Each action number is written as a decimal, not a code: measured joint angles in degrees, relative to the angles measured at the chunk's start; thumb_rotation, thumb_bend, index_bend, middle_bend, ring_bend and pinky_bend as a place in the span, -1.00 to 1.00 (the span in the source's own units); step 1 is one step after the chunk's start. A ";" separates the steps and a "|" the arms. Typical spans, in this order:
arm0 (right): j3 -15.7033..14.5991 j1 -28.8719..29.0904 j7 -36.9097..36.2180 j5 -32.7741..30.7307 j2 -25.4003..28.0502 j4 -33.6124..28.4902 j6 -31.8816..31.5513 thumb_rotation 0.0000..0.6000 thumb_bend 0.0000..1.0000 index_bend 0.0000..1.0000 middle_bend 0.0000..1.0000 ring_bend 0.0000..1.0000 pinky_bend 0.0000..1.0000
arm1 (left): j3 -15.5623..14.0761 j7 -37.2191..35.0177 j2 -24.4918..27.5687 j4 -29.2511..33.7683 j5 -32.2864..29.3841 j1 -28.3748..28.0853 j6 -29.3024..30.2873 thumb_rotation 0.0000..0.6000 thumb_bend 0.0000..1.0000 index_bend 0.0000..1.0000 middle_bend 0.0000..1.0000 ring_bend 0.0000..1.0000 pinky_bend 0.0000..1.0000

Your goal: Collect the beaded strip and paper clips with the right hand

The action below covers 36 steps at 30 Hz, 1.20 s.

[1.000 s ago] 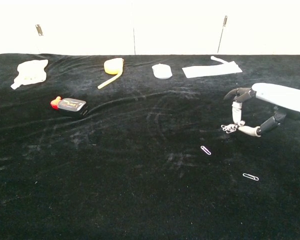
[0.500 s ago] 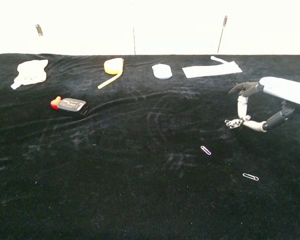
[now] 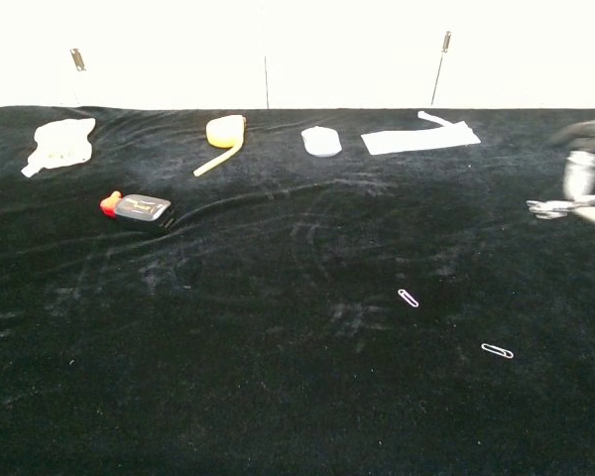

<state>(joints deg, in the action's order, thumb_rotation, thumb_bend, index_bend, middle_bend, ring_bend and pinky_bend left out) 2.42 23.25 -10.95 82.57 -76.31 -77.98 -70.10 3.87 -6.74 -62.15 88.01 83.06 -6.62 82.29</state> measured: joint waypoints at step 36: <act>-2.07 -10.44 0.11 0.49 -2.24 11.60 -4.17 1.00 -0.32 -1.00 -1.00 -1.00 -1.00 | -0.29 2.57 -0.61 0.30 -0.23 -1.68 -2.26 1.00 -0.28 -0.97 -0.77 -0.70 -0.88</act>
<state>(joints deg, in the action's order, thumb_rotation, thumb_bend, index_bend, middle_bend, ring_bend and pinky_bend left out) 0.35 12.81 -10.84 83.05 -78.54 -66.38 -74.27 3.58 -4.17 -62.76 88.31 82.83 -8.30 80.04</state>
